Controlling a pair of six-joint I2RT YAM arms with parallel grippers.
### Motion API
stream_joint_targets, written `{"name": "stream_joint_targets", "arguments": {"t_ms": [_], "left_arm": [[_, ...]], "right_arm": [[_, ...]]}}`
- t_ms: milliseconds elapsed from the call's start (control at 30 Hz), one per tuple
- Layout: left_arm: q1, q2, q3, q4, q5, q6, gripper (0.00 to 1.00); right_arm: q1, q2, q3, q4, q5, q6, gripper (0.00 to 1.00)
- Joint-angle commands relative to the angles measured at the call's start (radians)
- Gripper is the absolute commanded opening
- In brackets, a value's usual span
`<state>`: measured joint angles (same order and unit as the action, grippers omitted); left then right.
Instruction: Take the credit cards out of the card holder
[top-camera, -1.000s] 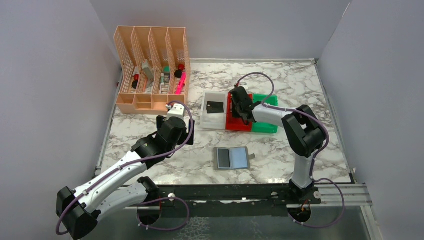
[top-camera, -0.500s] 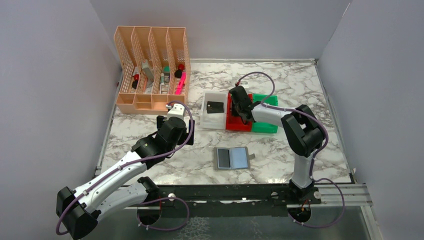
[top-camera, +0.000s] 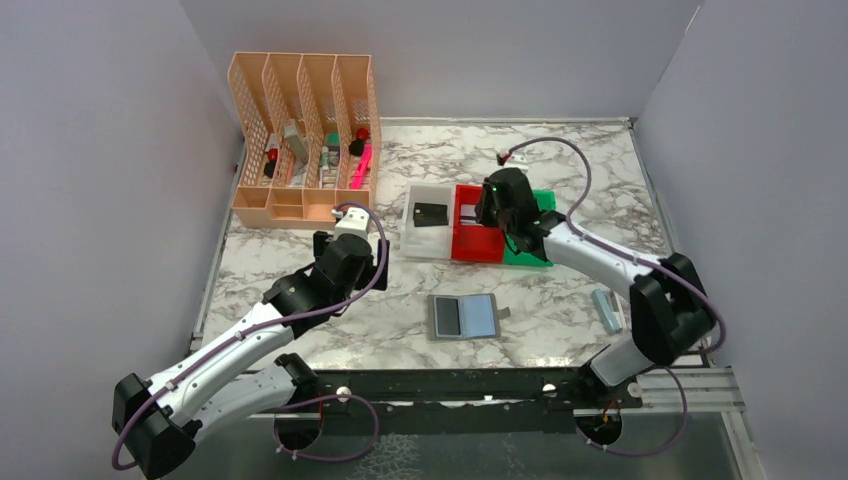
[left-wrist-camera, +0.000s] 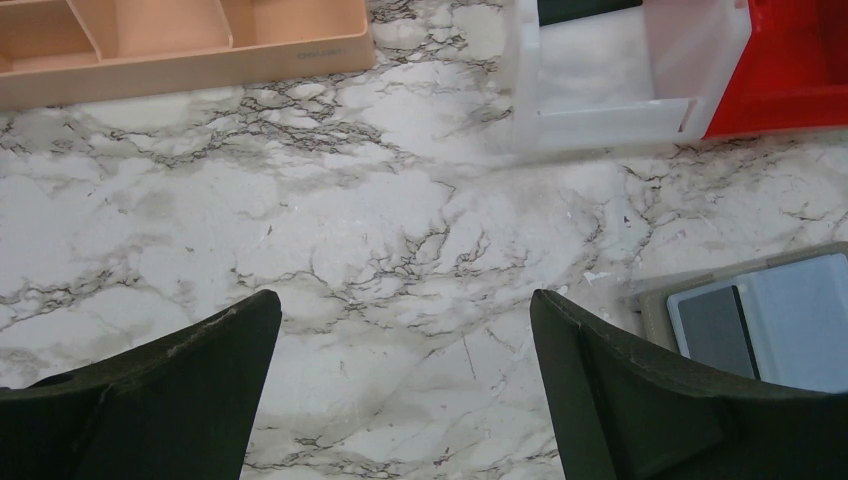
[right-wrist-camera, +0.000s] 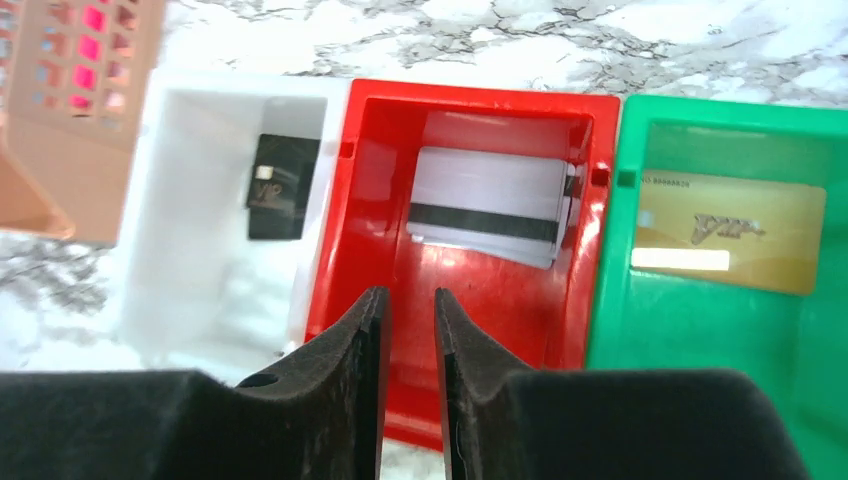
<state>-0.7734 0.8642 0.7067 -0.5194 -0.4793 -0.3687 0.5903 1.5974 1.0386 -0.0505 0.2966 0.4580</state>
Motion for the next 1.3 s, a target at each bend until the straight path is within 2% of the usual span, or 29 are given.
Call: {"name": "stream_joint_targets", "arguments": {"t_ms": [0, 133, 233, 333, 467, 667, 867, 1067, 1167, 1267], "left_arm": [[0.0, 0.003, 0.03, -0.005, 0.001, 0.013, 0.99], [0.0, 0.009, 0.028, -0.003, 0.001, 0.011, 0.99], [0.0, 0.02, 0.029, -0.004, 0.005, 0.011, 0.99], [0.0, 0.033, 0.032, -0.005, 0.012, 0.011, 0.99], [0.0, 0.046, 0.034, -0.003, 0.026, 0.01, 0.99], [0.0, 0.05, 0.025, 0.02, 0.096, -0.024, 0.99], [0.0, 0.083, 0.016, 0.129, 0.354, -0.07, 0.98], [-0.001, 0.185, -0.043, 0.318, 0.642, -0.186, 0.86], [-0.015, 0.245, -0.054, 0.369, 0.704, -0.221, 0.77], [-0.05, 0.282, -0.058, 0.395, 0.709, -0.237, 0.69]], "right_arm": [[-0.001, -0.168, -0.125, 0.03, -0.051, 0.051, 0.3], [-0.003, -0.341, -0.271, 0.026, -0.051, 0.149, 0.47], [-0.002, -0.448, -0.358, 0.009, -0.133, 0.185, 0.52], [-0.001, -0.559, -0.449, 0.036, -0.257, 0.213, 0.53], [-0.001, -0.616, -0.546, 0.085, -0.462, 0.242, 0.51], [-0.001, -0.585, -0.66, 0.193, -0.69, 0.309, 0.45], [0.0, -0.491, -0.671, 0.256, -0.787, 0.312, 0.44], [0.003, -0.394, -0.654, 0.279, -0.825, 0.315, 0.41], [0.007, -0.341, -0.657, 0.297, -0.847, 0.32, 0.37], [0.014, -0.291, -0.661, 0.329, -0.875, 0.324, 0.34]]}}
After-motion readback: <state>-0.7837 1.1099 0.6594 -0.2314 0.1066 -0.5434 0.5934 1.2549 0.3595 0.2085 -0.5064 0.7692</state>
